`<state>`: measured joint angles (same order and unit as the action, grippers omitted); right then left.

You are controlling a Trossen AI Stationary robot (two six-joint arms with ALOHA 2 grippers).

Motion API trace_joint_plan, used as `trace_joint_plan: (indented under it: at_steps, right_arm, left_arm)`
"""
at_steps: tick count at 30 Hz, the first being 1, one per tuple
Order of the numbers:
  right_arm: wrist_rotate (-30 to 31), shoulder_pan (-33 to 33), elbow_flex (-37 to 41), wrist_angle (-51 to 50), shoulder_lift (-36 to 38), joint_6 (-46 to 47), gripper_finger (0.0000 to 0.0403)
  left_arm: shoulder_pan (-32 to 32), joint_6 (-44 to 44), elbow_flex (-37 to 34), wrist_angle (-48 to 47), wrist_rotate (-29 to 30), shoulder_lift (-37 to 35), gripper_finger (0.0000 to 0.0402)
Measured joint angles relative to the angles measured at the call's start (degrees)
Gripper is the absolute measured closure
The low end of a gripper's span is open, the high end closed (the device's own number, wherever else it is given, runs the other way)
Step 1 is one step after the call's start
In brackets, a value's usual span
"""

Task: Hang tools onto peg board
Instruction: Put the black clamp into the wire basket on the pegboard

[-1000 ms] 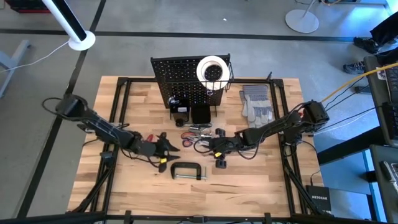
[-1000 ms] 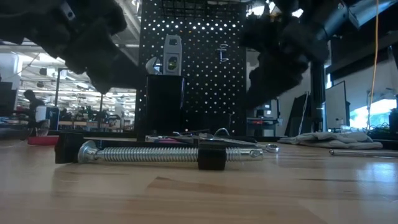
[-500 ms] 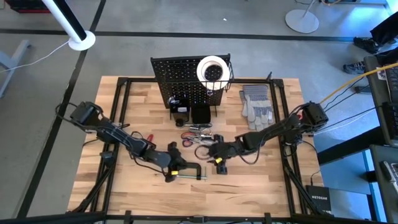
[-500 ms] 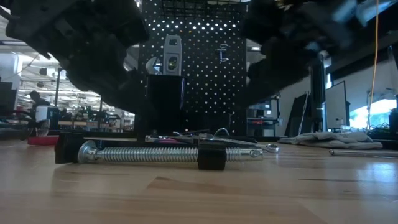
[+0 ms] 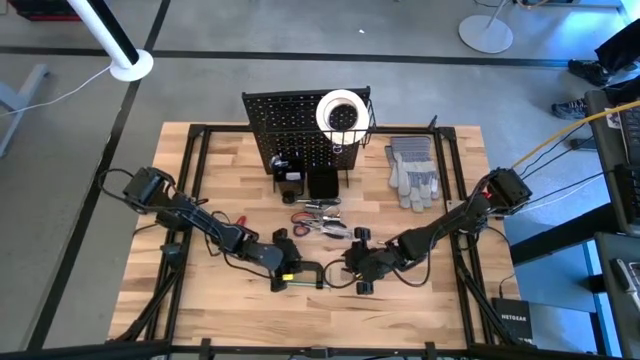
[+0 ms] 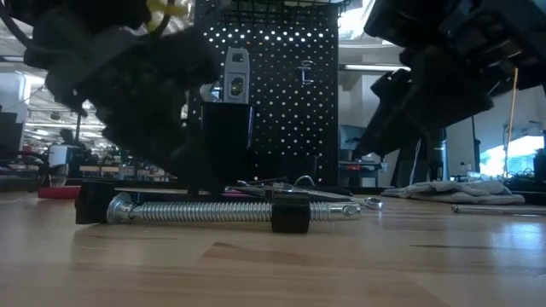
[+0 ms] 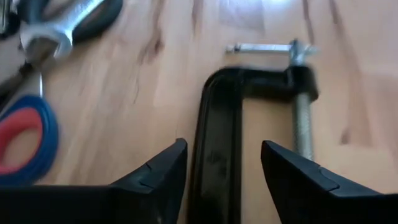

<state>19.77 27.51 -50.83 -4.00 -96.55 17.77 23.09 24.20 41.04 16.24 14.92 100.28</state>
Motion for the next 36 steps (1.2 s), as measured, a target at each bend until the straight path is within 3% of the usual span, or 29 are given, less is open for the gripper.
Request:
trace_joint_plan:
  at_steps: [12, 36]
  right_arm:
    - [2.12, -0.13, 0.02, 0.66, 0.0, -0.01, 0.0223]
    - [4.04, -0.15, 0.0, 0.94, -0.09, -0.16, 0.0223]
  left_arm:
    - [-0.17, 2.83, 0.0, -5.65, -1.31, 0.74, 0.0221]
    - [0.27, 0.87, -0.26, -1.95, -0.59, 4.03, 0.0229]
